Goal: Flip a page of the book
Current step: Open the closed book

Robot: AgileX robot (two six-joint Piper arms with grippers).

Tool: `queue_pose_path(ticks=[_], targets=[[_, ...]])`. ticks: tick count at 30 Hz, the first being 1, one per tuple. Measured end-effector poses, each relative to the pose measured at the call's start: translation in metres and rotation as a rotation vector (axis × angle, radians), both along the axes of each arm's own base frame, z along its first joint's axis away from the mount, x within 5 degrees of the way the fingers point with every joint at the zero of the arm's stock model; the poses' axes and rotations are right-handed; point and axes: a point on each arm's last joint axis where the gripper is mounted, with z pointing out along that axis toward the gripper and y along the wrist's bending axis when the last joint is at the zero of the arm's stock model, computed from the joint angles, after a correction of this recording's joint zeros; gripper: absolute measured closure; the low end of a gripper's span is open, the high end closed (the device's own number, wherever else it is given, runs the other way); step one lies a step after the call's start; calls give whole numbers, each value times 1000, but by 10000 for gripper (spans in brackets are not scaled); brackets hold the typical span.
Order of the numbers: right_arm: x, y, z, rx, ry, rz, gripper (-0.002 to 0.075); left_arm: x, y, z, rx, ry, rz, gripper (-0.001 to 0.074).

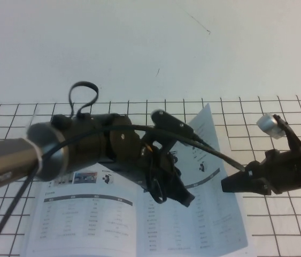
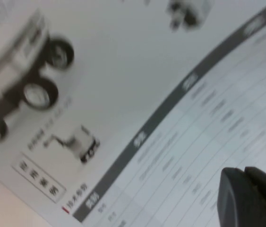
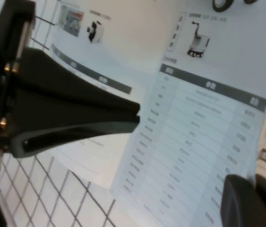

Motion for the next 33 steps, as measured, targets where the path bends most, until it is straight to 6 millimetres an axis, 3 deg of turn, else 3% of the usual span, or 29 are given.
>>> queue_pose_path(ticks=[8, 14, 24, 33], targets=[[13, 8, 28, 124, 28, 37, 725, -20, 15, 75, -112, -176, -8, 738], [18, 11, 38, 163, 50, 46, 726, -52, 6, 101, -100, -248, -138, 738], [16, 13, 40, 181, 62, 62, 726, -136, -52, 85, 66, -393, -498, 738], [17, 13, 40, 191, 64, 57, 726, -169, -85, 36, 192, -569, -483, 738]])
